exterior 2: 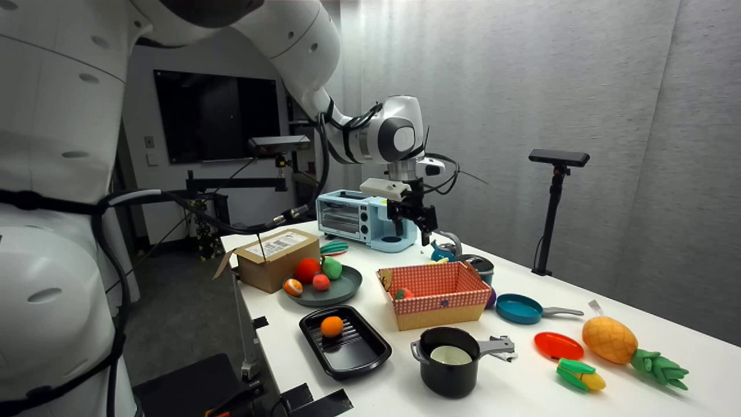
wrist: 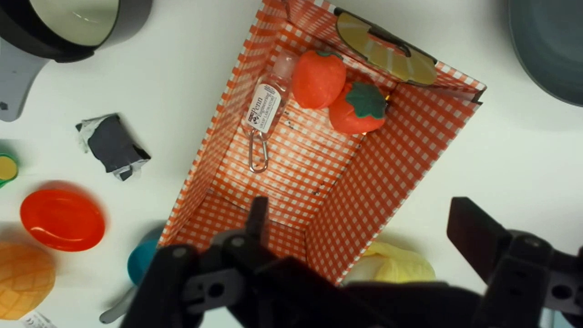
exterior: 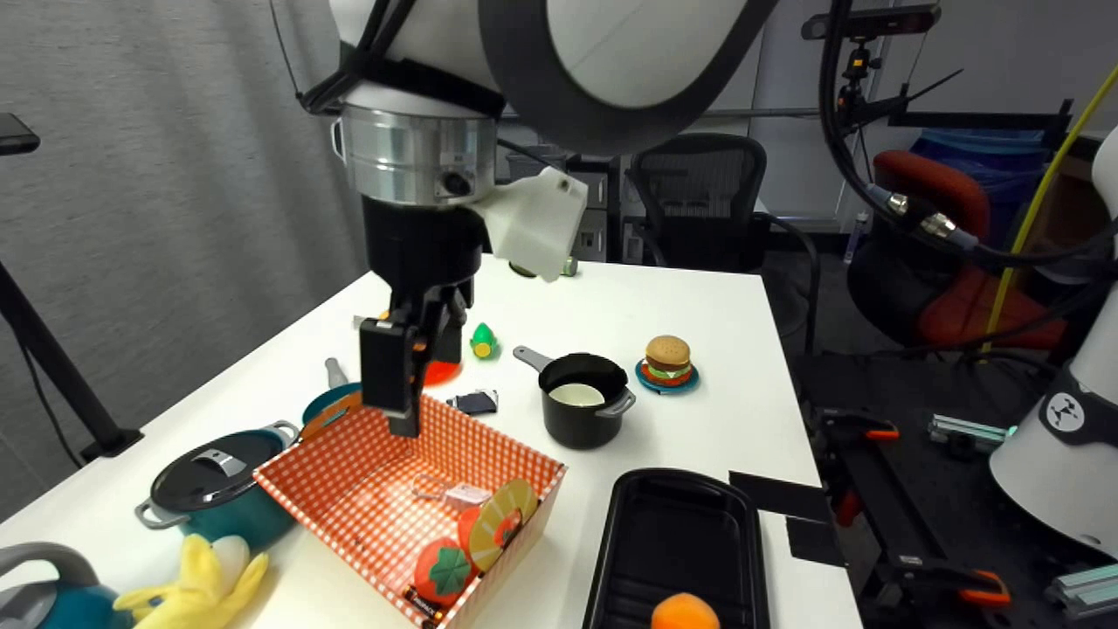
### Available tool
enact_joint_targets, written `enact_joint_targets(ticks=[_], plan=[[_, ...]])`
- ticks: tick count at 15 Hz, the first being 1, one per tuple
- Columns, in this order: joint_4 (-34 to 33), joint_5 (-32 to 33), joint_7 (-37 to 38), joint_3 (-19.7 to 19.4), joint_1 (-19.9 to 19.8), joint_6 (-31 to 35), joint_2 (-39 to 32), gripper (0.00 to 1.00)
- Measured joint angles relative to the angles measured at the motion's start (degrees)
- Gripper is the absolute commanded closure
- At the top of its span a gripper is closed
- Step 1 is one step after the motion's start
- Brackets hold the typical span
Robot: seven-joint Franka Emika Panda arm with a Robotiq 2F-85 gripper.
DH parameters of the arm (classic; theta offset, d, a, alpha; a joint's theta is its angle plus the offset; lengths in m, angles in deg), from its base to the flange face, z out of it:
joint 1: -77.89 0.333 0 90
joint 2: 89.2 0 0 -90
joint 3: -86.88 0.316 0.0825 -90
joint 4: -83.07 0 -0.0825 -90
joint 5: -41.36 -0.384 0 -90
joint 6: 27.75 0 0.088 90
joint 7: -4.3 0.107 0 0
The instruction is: Slide the box to the right
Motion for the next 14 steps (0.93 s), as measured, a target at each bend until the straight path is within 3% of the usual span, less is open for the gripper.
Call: enact_joint_targets(ticks=[7,14], plan=[[-6.73,-0.52,-0.01,-0.06,1.68,1.45,-10.22,0.0],[-10.59,-1.48,-0.12,-0.36,1.75,1.58,-14.98,0.0]])
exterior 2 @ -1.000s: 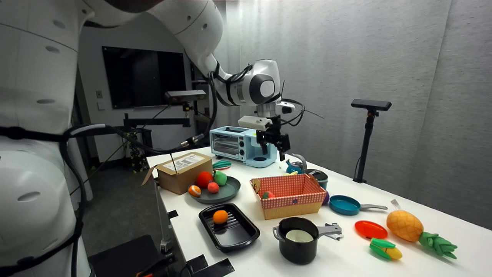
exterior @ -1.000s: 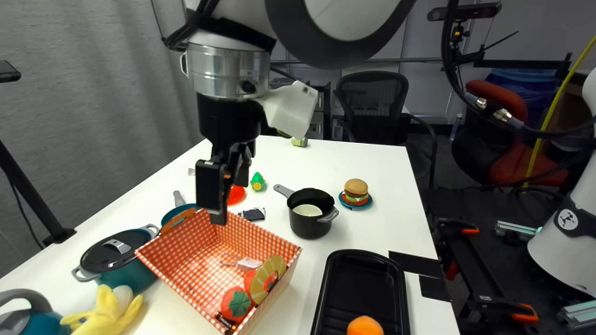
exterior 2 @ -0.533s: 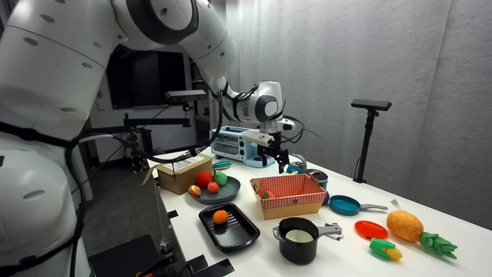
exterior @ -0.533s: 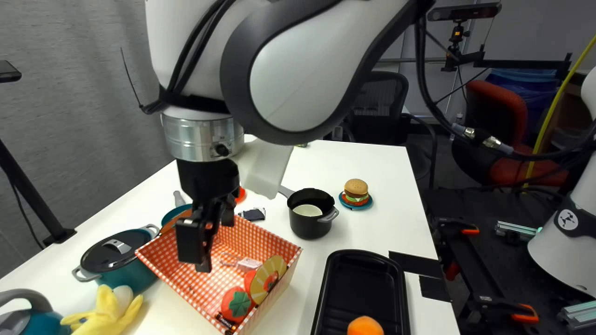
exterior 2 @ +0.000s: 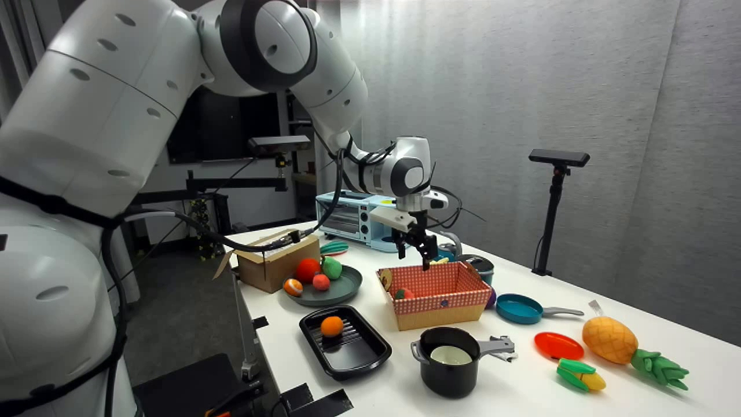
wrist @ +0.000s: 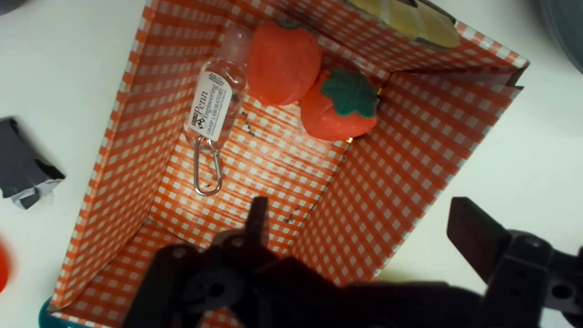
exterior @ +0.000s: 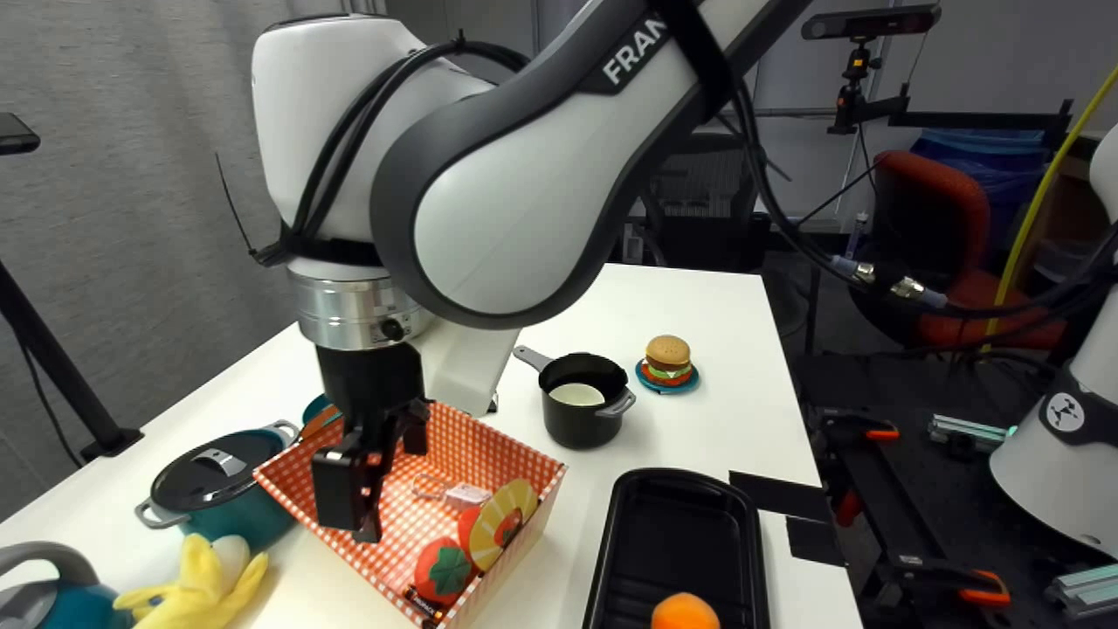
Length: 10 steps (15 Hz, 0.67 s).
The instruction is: Slide the box to the right
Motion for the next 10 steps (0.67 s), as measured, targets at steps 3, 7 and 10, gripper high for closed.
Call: enact_joint_targets(ticks=[3,7,10], plan=[[-0.45,-1.47,-0.05,-0.44,-0.05,0.77,-1.34,0.0],[-0.39,-4.3,-0.14,-0.64,-0.36,3.74,-2.87,0.0],[-0.16,-5.94,-0.17,-0.8,-0.5,5.68,-3.84,0.0]])
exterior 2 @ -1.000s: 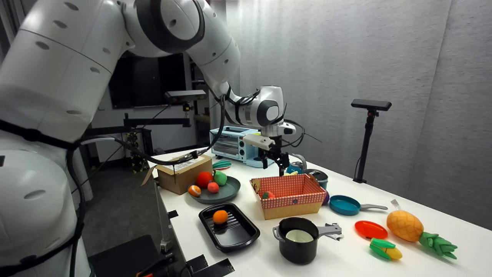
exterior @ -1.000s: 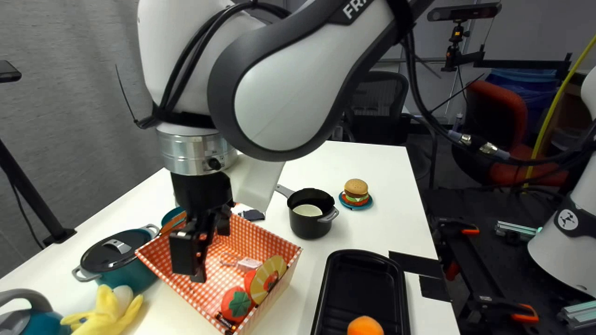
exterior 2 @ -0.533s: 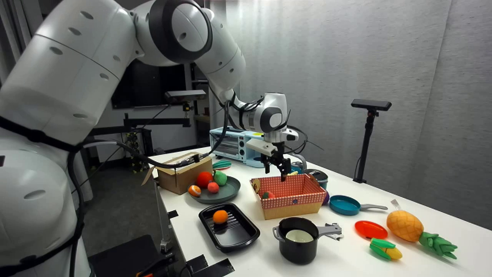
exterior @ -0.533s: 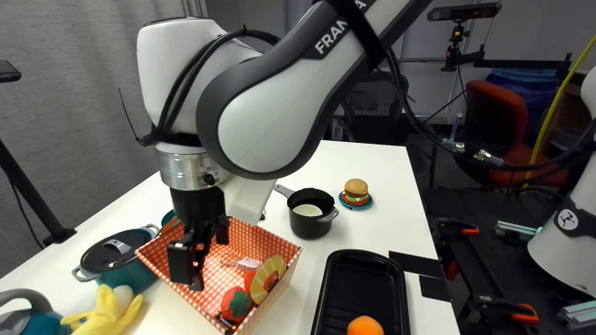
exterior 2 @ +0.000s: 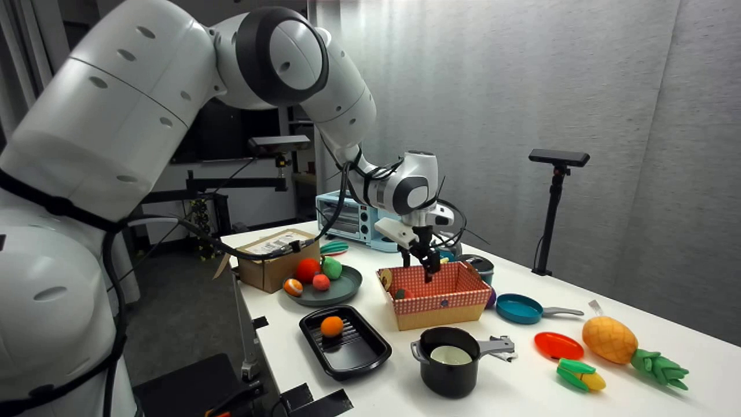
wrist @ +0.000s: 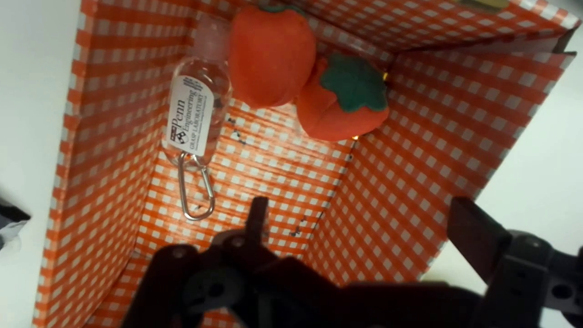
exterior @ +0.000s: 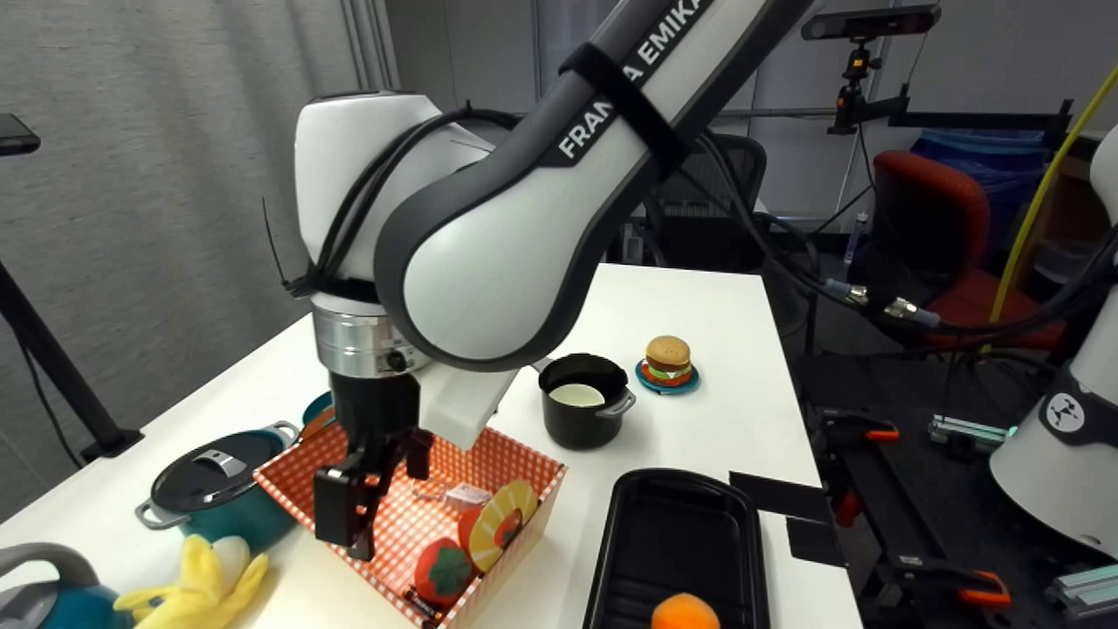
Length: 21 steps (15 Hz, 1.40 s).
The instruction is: Slide the box to the right
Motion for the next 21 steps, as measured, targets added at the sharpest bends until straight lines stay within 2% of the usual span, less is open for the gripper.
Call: enact_joint_targets(ticks=[6,13,21], plan=[[2.3,-0.51,0.22,-0.36,0.02,3.3,0.07,0.0],[13.15,-0.82,2.45,-0.9,0.57,9.89,2.51,0.0],[21.71,-0.68,8.6,-4.15,4.69,12.95,7.71,0.0]])
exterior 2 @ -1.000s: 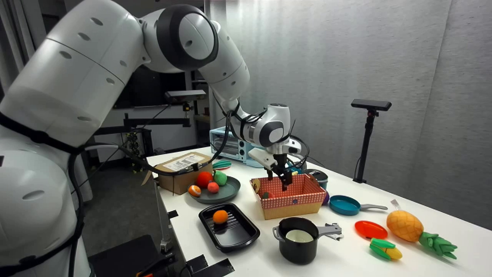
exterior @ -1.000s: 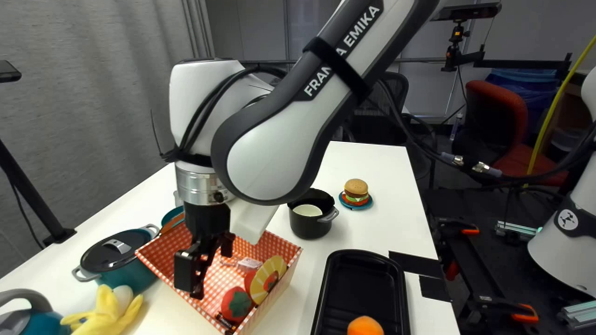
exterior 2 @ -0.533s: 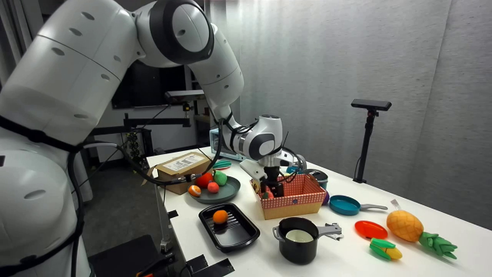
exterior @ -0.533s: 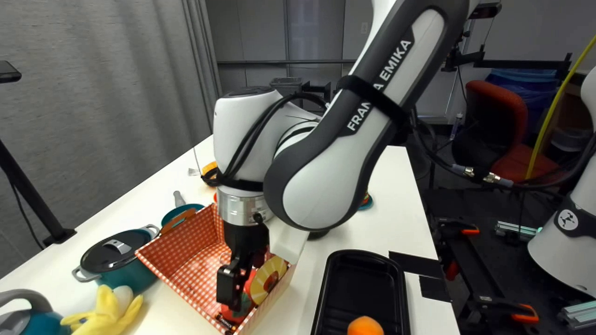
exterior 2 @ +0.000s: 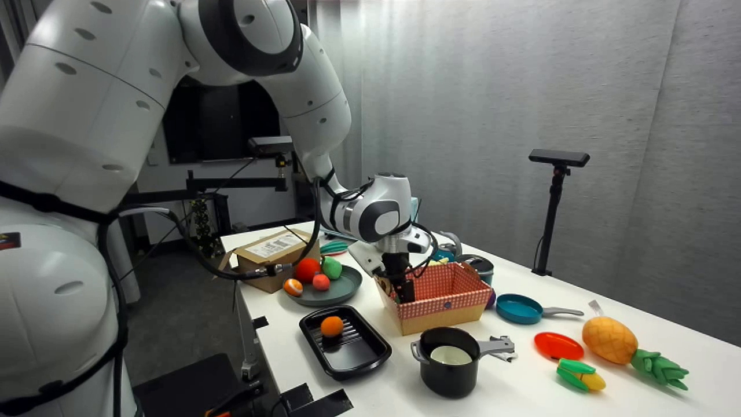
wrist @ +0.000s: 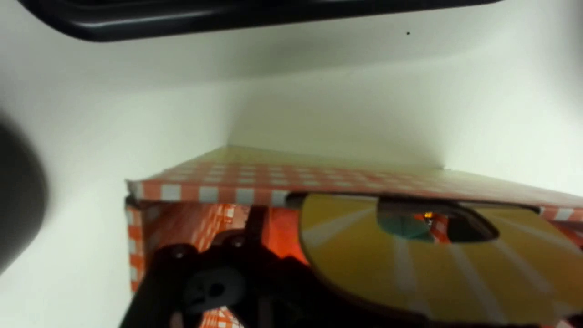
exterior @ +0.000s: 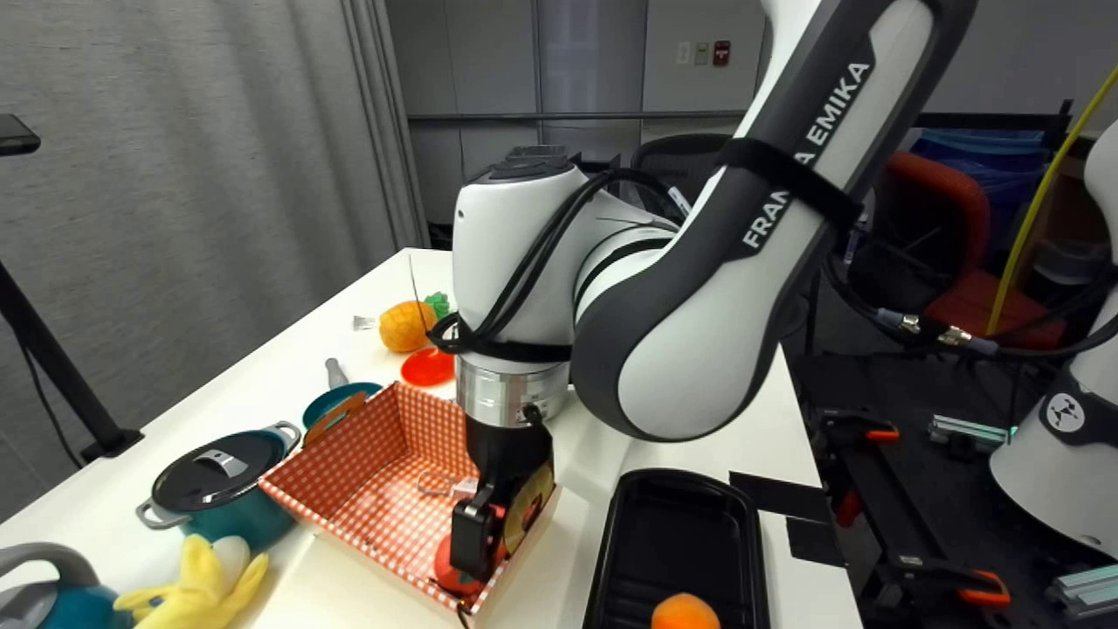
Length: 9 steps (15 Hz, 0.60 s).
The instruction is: Slide the box to the right
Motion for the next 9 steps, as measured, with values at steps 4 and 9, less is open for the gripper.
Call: enact_joint_targets(ticks=[4,9], plan=[[2.31,1.81,3.48,-2.95,2.89,0.0,2.02,0.0],[4.66,5.4,8.61,-7.04,5.29,-0.03,3.8,0.0]])
